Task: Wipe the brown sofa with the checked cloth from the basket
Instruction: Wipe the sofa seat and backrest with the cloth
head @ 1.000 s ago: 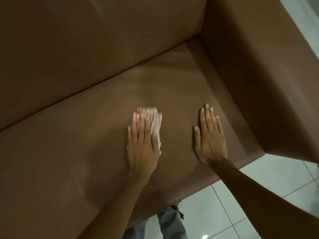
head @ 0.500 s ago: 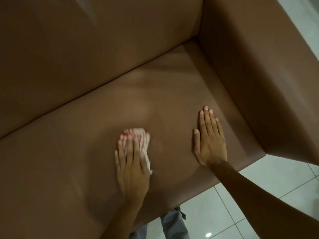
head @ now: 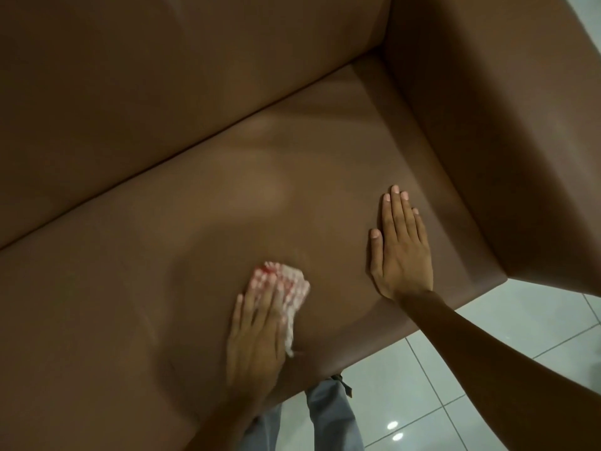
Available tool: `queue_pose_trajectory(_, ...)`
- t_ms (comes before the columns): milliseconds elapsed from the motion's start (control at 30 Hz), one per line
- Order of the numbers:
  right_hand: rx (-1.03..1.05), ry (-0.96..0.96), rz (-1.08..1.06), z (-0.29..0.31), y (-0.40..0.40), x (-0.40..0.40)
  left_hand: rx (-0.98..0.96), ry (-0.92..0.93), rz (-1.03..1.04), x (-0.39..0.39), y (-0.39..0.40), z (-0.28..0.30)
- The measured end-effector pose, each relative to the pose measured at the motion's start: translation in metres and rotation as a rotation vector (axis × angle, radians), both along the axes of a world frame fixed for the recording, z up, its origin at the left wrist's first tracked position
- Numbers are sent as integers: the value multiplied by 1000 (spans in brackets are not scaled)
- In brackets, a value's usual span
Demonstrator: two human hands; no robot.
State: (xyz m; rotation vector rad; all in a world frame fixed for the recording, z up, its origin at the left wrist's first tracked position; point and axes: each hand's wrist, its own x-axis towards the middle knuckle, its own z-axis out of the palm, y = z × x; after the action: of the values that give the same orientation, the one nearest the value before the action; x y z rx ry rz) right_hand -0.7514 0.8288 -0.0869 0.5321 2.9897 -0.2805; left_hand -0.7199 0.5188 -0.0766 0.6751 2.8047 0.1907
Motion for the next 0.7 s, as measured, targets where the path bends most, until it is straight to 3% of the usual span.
queue_pose_trajectory(133,-5,19,-5,1,0,0,65,64,174,-75,62,4)
queue_pose_trajectory(267,-8,11,8,2,1,1,134,7,-117,-42,118,2)
queue_pose_trajectory(400,-4,19,9,-1,1,1,184,-61,-266,41,77,-3)
queue_pose_trajectory(500,15,26,5,-1,1,1,59,31,-392,27,18,-4)
queue_pose_trajectory(600,29,37,7,-1,-1,1,-83,66,-219,-51,-4,0)
queue_pose_trajectory(700,33,35,9,-1,0,1,78,83,84,-129,34,7)
